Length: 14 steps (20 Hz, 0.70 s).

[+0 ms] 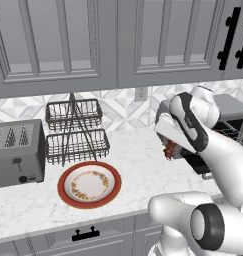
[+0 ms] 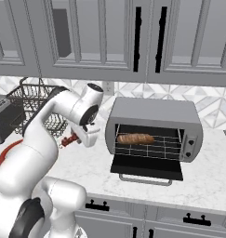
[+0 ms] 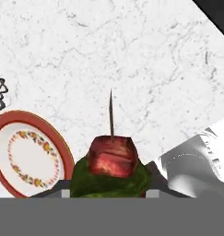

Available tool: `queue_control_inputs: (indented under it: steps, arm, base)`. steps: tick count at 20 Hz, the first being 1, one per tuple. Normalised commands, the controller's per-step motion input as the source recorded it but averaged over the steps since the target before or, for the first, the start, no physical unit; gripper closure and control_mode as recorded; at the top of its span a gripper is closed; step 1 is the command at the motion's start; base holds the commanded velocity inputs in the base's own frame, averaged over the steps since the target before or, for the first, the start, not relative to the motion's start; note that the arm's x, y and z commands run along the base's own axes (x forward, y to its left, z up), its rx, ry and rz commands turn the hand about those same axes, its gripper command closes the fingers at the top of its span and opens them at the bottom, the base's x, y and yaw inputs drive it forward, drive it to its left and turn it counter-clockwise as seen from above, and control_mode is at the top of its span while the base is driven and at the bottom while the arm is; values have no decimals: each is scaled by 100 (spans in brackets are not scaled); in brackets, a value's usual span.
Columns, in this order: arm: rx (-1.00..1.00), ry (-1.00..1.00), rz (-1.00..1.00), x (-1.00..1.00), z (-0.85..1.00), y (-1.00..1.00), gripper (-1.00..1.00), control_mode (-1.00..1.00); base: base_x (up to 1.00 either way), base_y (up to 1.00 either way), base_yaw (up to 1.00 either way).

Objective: Pick up the kebab skewer and baguette bread, and place them inside the toaster oven. Close the toaster oven door and start by setting the timer.

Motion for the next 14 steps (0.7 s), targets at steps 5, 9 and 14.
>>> queue_control_inputs:
  steps: [5, 9, 14]
  arm:
    - [7, 0, -36, 0, 0, -49, 100, -100]
    - [5, 0, -33, 0, 2, -79, 100, -100]
    - [0, 0, -24, 0, 1, -89, 100, -100]
  base:
    - [0, 0, 0]
    - [0, 0, 0]
    - [0, 0, 0]
